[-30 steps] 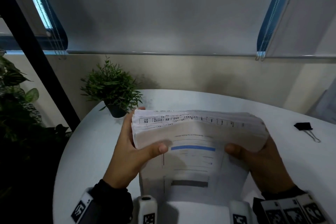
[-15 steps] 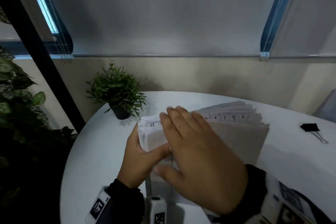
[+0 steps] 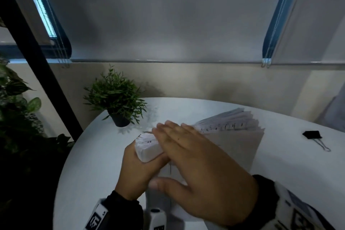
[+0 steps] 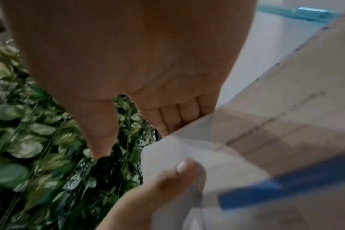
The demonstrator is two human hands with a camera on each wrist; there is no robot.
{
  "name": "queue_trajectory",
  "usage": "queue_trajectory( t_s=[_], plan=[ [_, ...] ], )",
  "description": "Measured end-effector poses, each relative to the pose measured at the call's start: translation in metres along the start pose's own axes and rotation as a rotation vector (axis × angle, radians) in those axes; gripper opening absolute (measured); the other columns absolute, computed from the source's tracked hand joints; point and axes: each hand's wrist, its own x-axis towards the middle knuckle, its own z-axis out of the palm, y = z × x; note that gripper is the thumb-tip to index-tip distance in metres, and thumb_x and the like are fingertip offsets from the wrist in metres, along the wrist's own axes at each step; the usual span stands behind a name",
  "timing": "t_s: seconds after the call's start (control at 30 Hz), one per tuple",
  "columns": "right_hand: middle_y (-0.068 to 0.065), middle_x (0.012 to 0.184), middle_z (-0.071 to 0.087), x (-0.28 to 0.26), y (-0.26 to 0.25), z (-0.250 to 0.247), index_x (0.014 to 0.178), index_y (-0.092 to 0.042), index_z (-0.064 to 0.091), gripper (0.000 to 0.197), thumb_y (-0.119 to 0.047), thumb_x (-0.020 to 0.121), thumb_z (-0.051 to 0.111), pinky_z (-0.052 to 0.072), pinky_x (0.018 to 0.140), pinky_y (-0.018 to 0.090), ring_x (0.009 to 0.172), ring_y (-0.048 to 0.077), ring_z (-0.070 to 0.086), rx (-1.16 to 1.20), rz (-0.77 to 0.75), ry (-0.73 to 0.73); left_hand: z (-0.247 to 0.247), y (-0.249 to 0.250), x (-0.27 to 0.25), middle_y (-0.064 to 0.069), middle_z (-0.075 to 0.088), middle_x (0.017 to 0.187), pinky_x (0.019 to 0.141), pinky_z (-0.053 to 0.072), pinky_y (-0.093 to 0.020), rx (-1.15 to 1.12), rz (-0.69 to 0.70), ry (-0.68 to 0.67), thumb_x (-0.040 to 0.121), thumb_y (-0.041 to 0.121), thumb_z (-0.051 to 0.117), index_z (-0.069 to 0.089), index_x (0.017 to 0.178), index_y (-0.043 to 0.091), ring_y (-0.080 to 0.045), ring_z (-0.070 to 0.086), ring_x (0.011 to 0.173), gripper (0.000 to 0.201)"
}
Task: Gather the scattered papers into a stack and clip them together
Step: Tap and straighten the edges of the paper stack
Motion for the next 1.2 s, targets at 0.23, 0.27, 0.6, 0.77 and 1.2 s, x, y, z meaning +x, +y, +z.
queue_trajectory(
  t_s=[0.23, 0.27, 0.6, 0.77, 1.2],
  plan=[
    [0.003, 0.109, 0.067, -0.031, 0.066, -0.018, 0.121, -0.012, 0.058, 0.059, -0.053, 0.085, 0.036, 0.035, 0.097, 0.037, 0.1, 0.023, 0.064, -0.333, 0.173, 0.124, -0.001, -0.003, -0.002, 0.005, 0.077, 0.09, 0.066, 0.056, -0.019, -0.02, -0.033, 0.04, 0.048, 0.038, 0.081, 0.077, 0.085, 0.023, -0.013, 0.072, 0.081, 0.039],
    [0.002, 0.101, 0.068, -0.037, 0.076, -0.021, 0.115, -0.014, 0.06, 0.053, -0.05, 0.084, 0.037, 0.036, 0.09, 0.037, 0.092, 0.023, 0.066, -0.343, 0.187, 0.132, 0.0, -0.004, -0.002, 0.004, 0.077, 0.091, 0.066, 0.056, -0.019, -0.011, -0.04, 0.041, 0.05, 0.036, 0.079, 0.075, 0.086, 0.018, -0.015, 0.072, 0.083, 0.041],
    [0.003, 0.074, 0.063, -0.034, 0.081, -0.026, 0.087, -0.014, 0.067, 0.025, -0.024, 0.084, 0.044, 0.032, 0.061, 0.031, 0.062, 0.025, 0.056, -0.352, 0.176, 0.433, 0.002, 0.011, 0.001, 0.019, 0.074, 0.091, 0.066, 0.052, -0.011, 0.11, 0.102, 0.118, 0.056, 0.026, 0.091, 0.069, 0.093, 0.014, -0.001, 0.07, 0.083, 0.045],
    [0.002, 0.075, 0.064, -0.036, 0.074, -0.024, 0.09, -0.016, 0.067, 0.025, -0.028, 0.084, 0.045, 0.041, 0.058, 0.032, 0.062, 0.026, 0.058, -0.341, 0.221, 0.42, 0.001, 0.0, 0.005, 0.012, 0.073, 0.099, 0.073, 0.054, -0.016, 0.117, 0.092, 0.121, 0.057, 0.039, 0.078, 0.067, 0.102, 0.01, -0.005, 0.069, 0.09, 0.055],
    [0.0, 0.077, 0.069, -0.029, 0.077, -0.024, 0.115, -0.015, 0.063, 0.051, -0.045, 0.082, 0.038, 0.047, 0.062, 0.035, 0.063, 0.023, 0.063, -0.33, 0.332, 0.205, 0.001, -0.036, 0.003, -0.008, 0.07, 0.114, 0.081, 0.055, -0.028, 0.002, -0.148, 0.033, 0.051, 0.034, 0.086, 0.056, 0.123, 0.003, -0.023, 0.067, 0.104, 0.084]
  ],
)
